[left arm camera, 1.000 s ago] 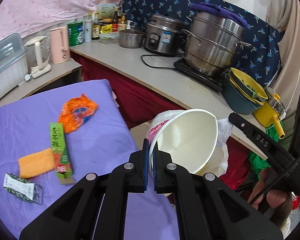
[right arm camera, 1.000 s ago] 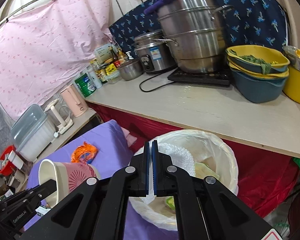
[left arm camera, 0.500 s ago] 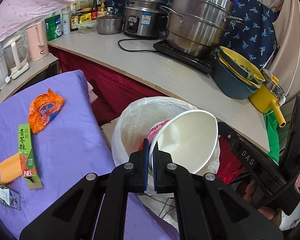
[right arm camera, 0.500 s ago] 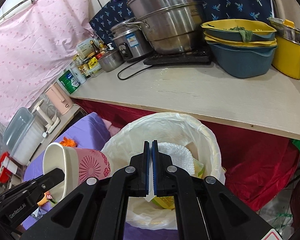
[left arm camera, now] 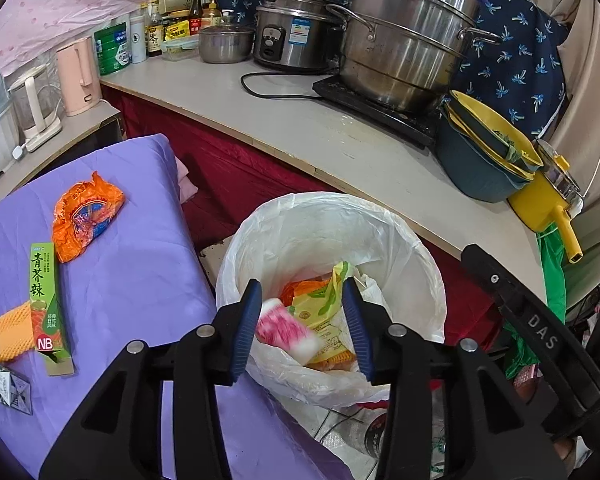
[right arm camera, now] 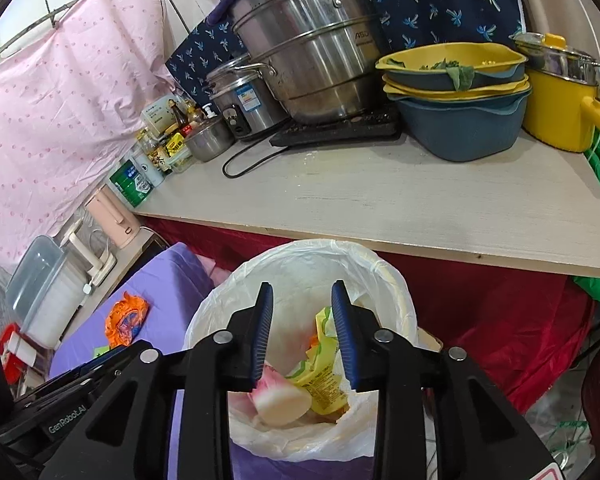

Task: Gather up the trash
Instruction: 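Open both grippers to drop the cup and wipe into the bin, then move both open grippers back to the table trash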

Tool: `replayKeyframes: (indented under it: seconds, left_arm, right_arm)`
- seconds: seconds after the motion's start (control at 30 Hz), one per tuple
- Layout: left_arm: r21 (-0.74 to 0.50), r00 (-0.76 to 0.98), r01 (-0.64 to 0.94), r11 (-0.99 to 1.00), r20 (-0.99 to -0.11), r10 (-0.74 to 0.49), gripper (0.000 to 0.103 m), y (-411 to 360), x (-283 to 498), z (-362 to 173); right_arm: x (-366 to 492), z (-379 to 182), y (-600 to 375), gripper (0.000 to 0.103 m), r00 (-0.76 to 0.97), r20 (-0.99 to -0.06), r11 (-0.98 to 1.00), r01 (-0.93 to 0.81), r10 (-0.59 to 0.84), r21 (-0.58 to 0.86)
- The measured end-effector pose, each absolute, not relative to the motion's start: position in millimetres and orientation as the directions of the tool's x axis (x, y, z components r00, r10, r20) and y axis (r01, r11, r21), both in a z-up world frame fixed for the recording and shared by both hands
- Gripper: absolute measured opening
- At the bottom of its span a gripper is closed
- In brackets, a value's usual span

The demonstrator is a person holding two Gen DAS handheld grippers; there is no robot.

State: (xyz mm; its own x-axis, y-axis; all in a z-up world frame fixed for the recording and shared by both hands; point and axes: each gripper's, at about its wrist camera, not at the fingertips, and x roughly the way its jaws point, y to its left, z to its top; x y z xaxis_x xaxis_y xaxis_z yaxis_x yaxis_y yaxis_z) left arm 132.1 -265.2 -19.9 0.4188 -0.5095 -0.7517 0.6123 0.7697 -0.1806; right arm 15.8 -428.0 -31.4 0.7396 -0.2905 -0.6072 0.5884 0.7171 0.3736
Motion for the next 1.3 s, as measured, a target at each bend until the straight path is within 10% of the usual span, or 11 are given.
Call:
replayKeyframes:
  seconds: [1.3]
  left_arm:
    - [-0.252, 0.609, 0.092, 0.963, -0.751, -0.255, 0.071, 11, 167, -15]
  right_arm:
    - [68, -4, -245, 0.049, 0.798, -0.594, 0.875, 0.359, -0.108, 0.324]
